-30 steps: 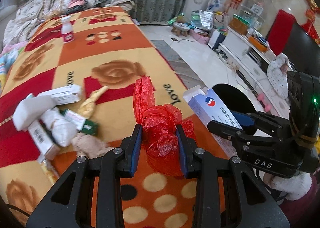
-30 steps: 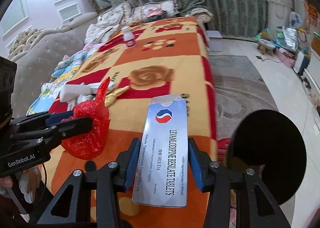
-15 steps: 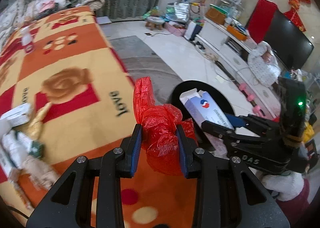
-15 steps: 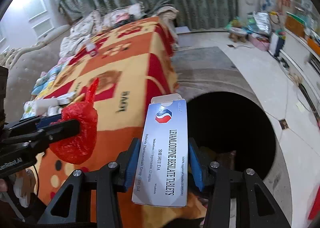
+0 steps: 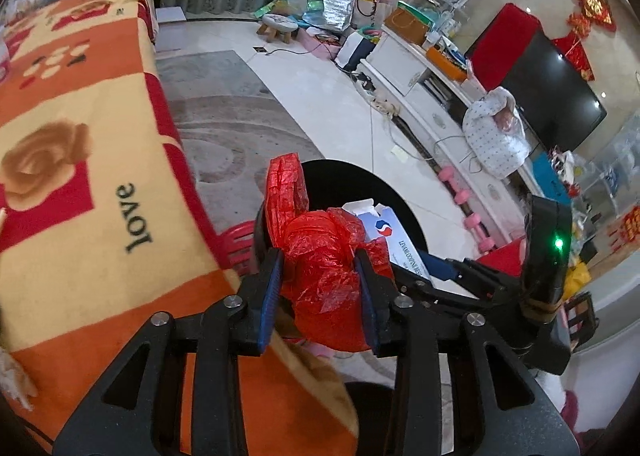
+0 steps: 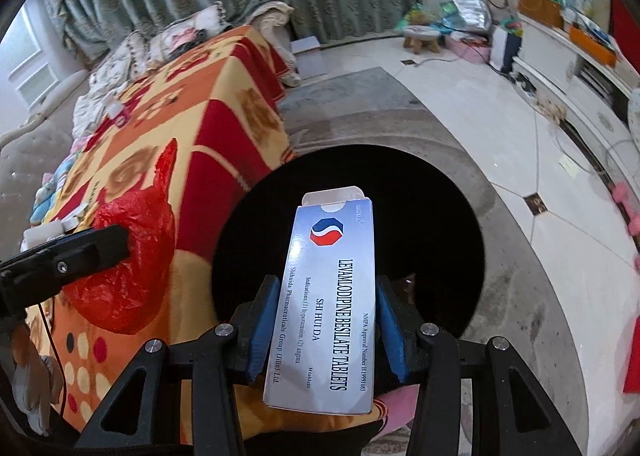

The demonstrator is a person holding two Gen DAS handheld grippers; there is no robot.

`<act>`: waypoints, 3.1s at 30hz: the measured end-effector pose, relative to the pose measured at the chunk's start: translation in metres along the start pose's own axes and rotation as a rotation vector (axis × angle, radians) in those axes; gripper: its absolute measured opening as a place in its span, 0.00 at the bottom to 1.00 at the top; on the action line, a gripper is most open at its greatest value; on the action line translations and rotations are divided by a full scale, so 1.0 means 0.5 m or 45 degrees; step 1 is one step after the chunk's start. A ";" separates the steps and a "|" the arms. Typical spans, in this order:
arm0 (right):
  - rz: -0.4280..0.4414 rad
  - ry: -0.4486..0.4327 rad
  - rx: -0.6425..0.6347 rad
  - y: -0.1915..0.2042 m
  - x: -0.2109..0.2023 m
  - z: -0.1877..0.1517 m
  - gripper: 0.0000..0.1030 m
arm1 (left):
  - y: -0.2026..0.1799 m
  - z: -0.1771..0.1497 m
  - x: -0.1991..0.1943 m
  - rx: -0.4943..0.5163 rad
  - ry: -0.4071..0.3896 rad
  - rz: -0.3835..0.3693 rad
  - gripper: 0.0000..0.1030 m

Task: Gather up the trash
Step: 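Carry the bag and box over the black bin and release both, then return to the blanket and grasp the beige tissue with right gripper, then grasp the snack wrapper with left gripper while right gripper holds tissue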

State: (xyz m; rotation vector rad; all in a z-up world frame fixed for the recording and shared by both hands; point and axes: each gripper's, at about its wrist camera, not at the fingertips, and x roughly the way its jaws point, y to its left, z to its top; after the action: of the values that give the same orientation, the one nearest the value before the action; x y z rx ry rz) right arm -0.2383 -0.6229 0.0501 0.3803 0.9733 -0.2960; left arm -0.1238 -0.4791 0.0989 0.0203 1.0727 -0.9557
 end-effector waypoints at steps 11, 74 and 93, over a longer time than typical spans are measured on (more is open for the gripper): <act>-0.002 0.028 0.110 -0.033 0.010 0.000 0.47 | 0.003 -0.010 -0.016 -0.012 -0.012 0.039 0.54; 0.508 0.105 -0.660 0.648 0.098 -0.079 0.28 | 0.483 -0.310 -0.371 -0.519 -0.152 0.594 0.54; 0.549 0.061 -0.576 0.579 0.033 -0.075 0.28 | 0.399 -0.303 -0.377 -0.361 -0.138 0.531 0.13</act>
State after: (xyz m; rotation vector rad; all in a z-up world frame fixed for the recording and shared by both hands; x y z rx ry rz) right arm -0.1387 -0.3485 0.0692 0.1736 0.9477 0.3238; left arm -0.1268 -0.1664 0.0786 -0.0397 1.0426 -0.4211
